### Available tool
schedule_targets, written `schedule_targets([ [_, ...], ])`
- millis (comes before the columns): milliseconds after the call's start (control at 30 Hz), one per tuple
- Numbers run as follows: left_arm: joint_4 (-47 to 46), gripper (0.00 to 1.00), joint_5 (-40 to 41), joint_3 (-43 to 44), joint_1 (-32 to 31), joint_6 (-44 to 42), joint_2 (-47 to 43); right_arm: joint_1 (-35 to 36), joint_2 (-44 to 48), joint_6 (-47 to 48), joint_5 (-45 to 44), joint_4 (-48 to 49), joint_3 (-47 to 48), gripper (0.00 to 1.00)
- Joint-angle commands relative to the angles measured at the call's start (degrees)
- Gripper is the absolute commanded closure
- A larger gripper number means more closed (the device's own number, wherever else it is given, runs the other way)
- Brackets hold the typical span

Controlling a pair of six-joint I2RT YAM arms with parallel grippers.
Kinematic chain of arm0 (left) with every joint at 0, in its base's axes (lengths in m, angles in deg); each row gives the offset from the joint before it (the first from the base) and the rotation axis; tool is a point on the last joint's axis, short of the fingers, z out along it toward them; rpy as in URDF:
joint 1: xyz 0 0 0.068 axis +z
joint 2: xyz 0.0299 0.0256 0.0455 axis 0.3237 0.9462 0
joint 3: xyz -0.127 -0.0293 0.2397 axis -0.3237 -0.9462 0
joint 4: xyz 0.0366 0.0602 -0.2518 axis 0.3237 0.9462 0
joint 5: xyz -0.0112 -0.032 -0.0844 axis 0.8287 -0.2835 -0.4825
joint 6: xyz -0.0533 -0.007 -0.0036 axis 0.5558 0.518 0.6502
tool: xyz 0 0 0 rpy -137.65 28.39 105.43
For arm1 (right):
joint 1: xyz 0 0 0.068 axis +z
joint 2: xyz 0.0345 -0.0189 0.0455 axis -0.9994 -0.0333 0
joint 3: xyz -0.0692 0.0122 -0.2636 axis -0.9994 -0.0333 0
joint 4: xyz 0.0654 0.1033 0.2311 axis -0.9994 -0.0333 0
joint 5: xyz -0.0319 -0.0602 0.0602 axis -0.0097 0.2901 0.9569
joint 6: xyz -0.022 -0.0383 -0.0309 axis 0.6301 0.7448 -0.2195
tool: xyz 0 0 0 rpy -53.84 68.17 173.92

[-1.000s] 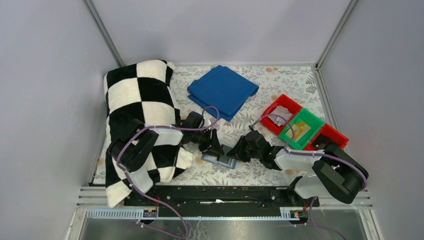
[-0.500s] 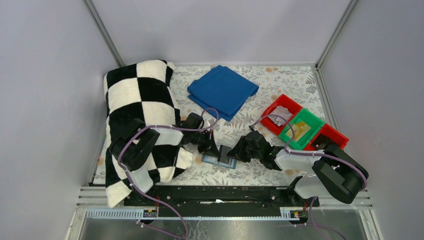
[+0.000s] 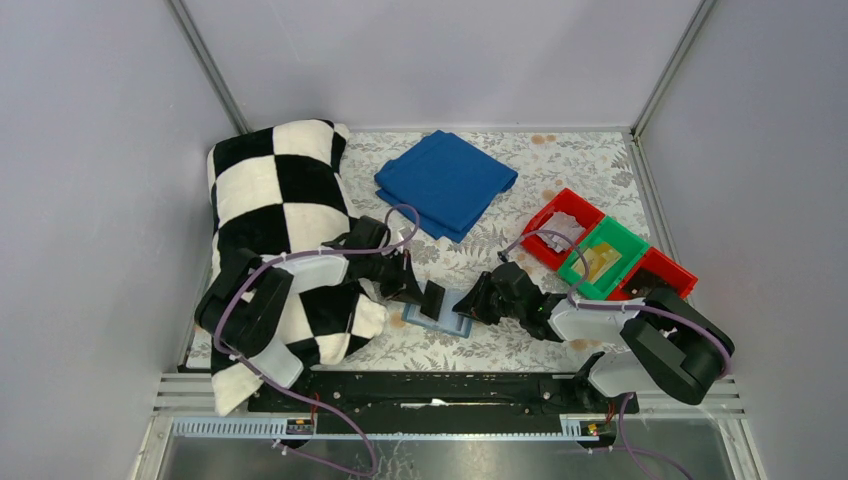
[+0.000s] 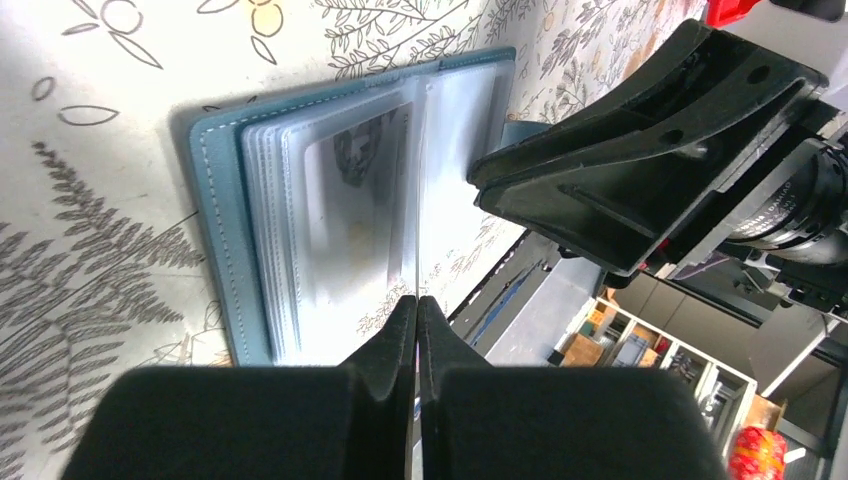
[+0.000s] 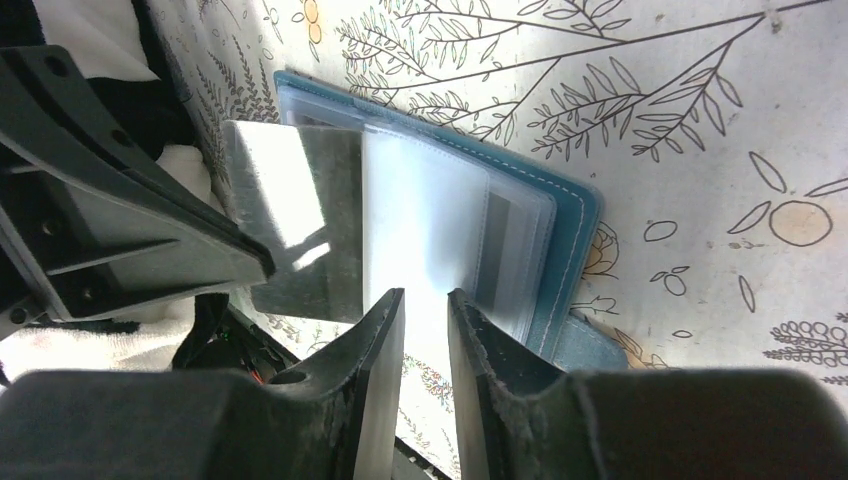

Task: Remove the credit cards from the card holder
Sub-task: Remove the credit card from the card holder, then place the credit card in the storage box.

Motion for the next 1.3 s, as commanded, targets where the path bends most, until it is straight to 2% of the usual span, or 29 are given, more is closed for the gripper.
schedule_targets([
  [0,5.84,1.0,1.56,3.68,1.4,-5.48,-4.13,-0.4,0.84,1.17,-0.79,-4.55,-0.97,0.69],
  [100,10.27,1.0,1.52,6.28,1.52,-8.75,-5.97,-0.47,4.63,3.37,-0.87,-7.95,1.2,0.65],
  [267,13.23,1.0,-0.73,8.97,1.52,-11.05,-8.41,-0.66,11.42,6.85,-0.22,-9.4,5.02,0.5],
  [367,12.15,1.0,-4.96,9.31,1.59,-10.44,-9.75,-1.27,13.53,7.23,2.33,-7.23,6.04,0.4],
  [600,4.13,1.0,-16.27,7.34,2.37,-5.61,-12.01,-5.02,16.88,2.17,8.77,6.28,1.81,0.32],
  [833,-15.2,1.0,-22.03,0.92,2.73,7.39,-12.68,-7.44,14.58,-2.68,14.83,21.14,-3.57,0.32],
  [967,-16.1,1.0,-21.48,0.21,2.7,8.15,-12.42,-7.49,13.19,-4.69,16.72,29.22,-4.81,0.38],
  [1100,-16.11,1.0,-21.05,0.13,2.81,8.15,-12.24,-7.5,12.94,-5.0,17.17,30.45,-4.99,0.56],
  [1267,-16.27,1.0,-20.44,0.13,2.76,8.3,-11.36,-7.46,13.17,-5.15,16.64,30.24,-5.51,0.86],
])
